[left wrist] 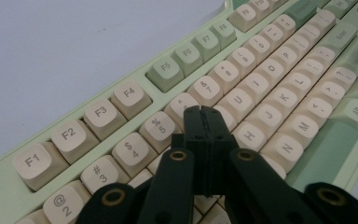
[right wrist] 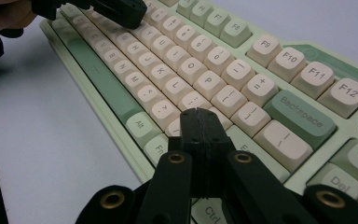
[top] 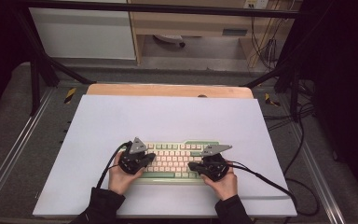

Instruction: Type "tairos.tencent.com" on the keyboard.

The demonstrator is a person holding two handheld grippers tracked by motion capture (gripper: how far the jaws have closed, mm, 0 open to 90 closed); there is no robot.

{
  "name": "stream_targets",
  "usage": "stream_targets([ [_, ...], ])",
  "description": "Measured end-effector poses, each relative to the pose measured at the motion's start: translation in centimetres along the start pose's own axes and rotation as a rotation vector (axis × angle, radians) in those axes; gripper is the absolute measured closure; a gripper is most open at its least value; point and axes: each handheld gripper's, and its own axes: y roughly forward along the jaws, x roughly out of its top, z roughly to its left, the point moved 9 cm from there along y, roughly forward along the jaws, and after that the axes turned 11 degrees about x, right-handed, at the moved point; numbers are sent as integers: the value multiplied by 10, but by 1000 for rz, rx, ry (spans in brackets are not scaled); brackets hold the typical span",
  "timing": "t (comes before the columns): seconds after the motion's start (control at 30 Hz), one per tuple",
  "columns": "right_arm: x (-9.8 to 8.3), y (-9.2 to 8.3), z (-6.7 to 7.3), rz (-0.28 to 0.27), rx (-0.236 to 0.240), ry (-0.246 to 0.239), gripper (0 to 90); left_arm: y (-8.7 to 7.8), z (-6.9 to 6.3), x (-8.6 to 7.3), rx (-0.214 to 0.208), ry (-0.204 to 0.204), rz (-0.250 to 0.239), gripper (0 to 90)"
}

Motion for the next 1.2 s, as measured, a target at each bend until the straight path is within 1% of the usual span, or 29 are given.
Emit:
stream_targets([
  [0.17,0,-1,0,0,-1,1,900,-2,0,1,-3,1,-6,899],
  [0.33,1,-3,1,-7,-2,3,900,-9,1,2,-6,-2,-20,899],
  [0.47,2,-4,0,-9,-3,-4,900,-15,2,2,-12,-1,-24,899],
  [0.67,3,-5,1,-12,-4,-1,900,-24,4,1,-16,-5,-35,899],
  [0.93,3,-6,1,-14,-7,-1,900,-32,9,-5,-18,-9,-37,899],
  [1.2,4,-7,2,-17,-5,1,900,-40,15,-15,-18,-22,-35,899],
])
